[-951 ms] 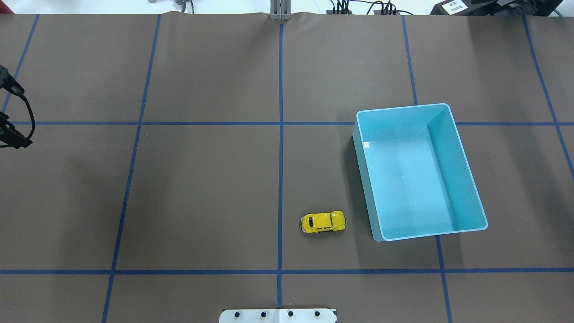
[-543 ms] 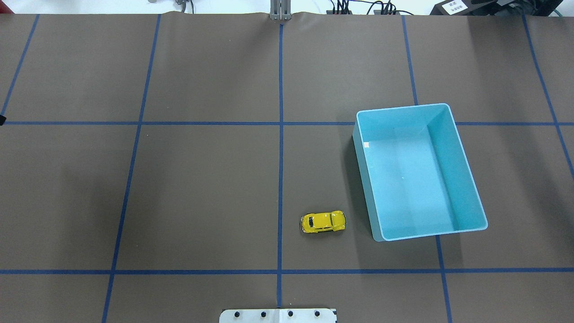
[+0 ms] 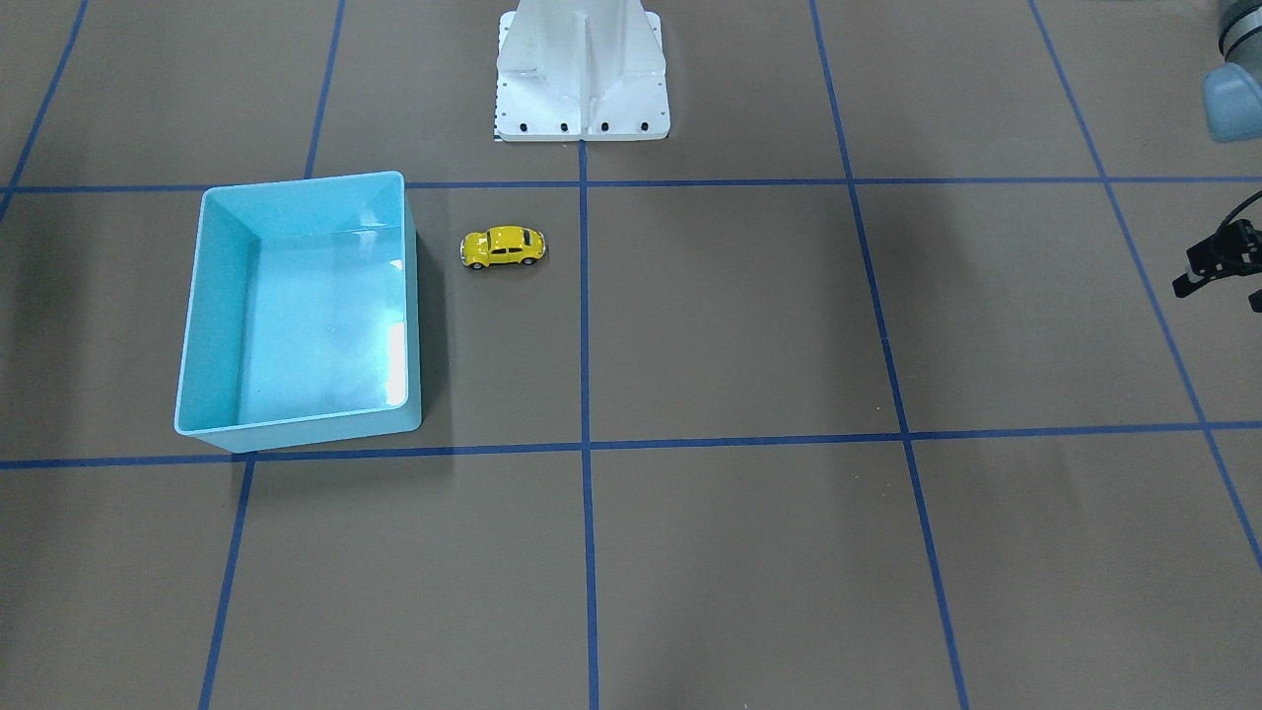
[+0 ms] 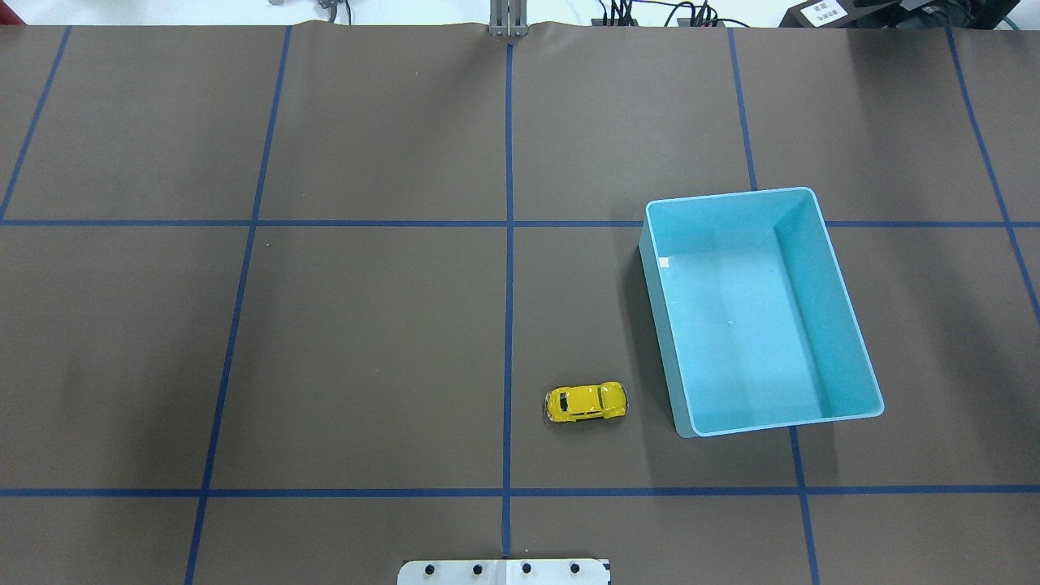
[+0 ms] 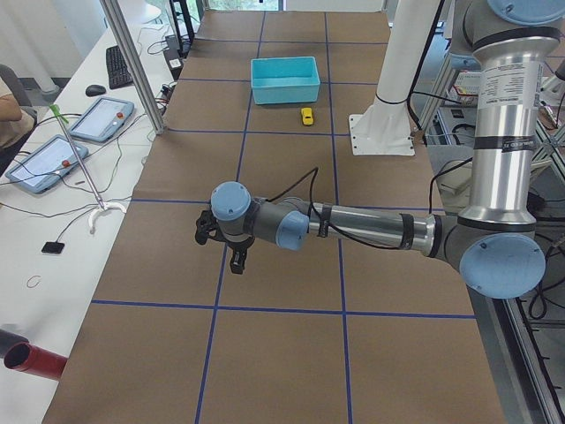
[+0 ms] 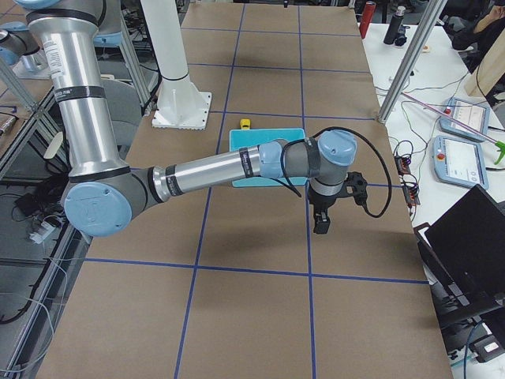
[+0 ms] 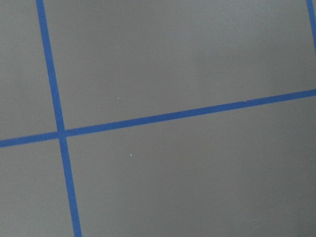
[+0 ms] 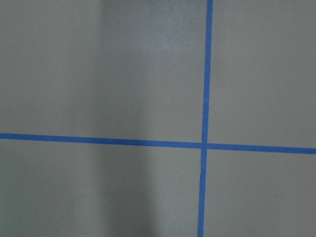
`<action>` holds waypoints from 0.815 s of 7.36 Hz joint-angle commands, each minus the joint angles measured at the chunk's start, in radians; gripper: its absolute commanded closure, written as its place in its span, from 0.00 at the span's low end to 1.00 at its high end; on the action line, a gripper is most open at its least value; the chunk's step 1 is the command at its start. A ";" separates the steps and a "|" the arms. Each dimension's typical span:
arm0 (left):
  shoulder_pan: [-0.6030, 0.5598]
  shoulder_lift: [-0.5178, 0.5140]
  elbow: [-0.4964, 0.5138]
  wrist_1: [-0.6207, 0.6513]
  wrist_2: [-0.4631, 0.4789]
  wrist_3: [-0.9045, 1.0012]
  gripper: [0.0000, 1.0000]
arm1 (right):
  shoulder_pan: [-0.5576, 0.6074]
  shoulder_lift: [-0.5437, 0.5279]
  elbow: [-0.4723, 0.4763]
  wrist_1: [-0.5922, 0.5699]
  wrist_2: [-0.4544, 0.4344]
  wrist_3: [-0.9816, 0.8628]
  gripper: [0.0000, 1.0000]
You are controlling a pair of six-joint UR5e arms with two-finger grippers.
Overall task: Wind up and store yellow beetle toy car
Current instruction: 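Move the right gripper over the car beside the blue bin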
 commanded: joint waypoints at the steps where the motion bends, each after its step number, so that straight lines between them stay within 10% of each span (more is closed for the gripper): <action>1: -0.104 0.068 -0.017 -0.001 -0.001 0.044 0.00 | -0.110 0.161 0.005 -0.174 -0.105 0.028 0.00; 6: -0.129 0.096 -0.022 0.100 0.089 0.239 0.00 | -0.289 0.208 0.358 -0.292 -0.015 0.038 0.00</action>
